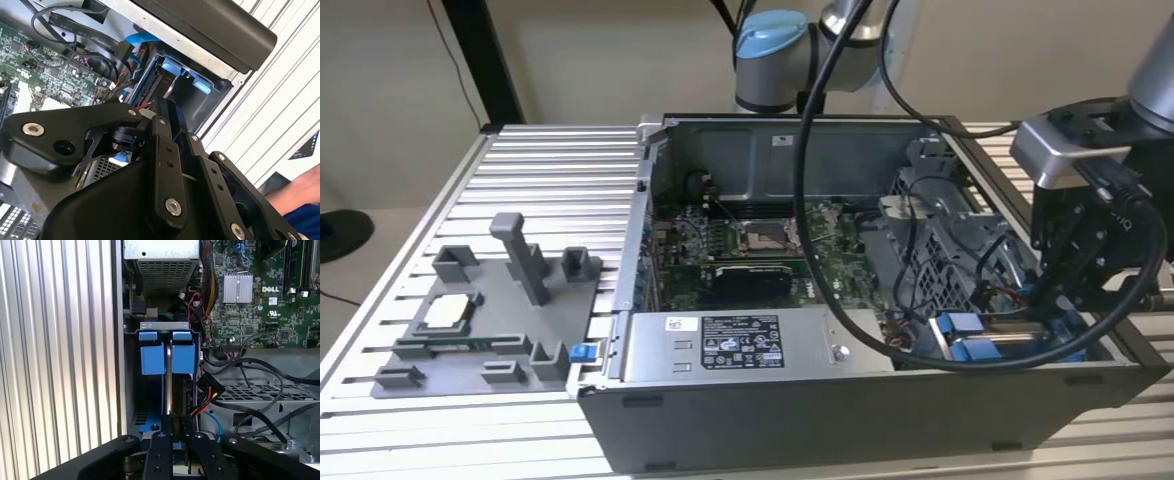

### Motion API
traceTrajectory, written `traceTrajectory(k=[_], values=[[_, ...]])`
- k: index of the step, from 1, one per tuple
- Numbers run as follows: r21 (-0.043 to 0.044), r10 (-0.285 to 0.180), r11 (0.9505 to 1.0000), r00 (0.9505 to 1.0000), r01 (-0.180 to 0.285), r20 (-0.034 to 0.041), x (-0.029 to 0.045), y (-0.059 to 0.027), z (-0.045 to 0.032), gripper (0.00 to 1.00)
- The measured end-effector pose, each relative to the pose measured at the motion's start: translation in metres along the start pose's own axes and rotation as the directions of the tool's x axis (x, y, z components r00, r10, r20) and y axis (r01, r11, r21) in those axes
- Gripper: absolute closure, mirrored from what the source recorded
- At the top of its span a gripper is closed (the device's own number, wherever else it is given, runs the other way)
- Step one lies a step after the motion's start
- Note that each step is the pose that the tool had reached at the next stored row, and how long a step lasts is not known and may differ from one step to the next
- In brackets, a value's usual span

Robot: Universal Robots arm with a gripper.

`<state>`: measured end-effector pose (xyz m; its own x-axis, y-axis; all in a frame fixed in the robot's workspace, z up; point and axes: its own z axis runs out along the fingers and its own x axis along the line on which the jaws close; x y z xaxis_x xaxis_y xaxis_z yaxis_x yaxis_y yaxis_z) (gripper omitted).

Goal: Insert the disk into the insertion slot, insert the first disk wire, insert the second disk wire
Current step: 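Insert the first disk wire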

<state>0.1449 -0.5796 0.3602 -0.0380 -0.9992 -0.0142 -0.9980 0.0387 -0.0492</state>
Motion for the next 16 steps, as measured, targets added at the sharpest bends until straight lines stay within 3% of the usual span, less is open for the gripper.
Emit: traceTrajectory(k=[16], values=[[0.0000, 0.000, 1.0000, 1.0000, 0.000, 0.0000, -0.0041, 0.0001, 0.0000, 1.00]])
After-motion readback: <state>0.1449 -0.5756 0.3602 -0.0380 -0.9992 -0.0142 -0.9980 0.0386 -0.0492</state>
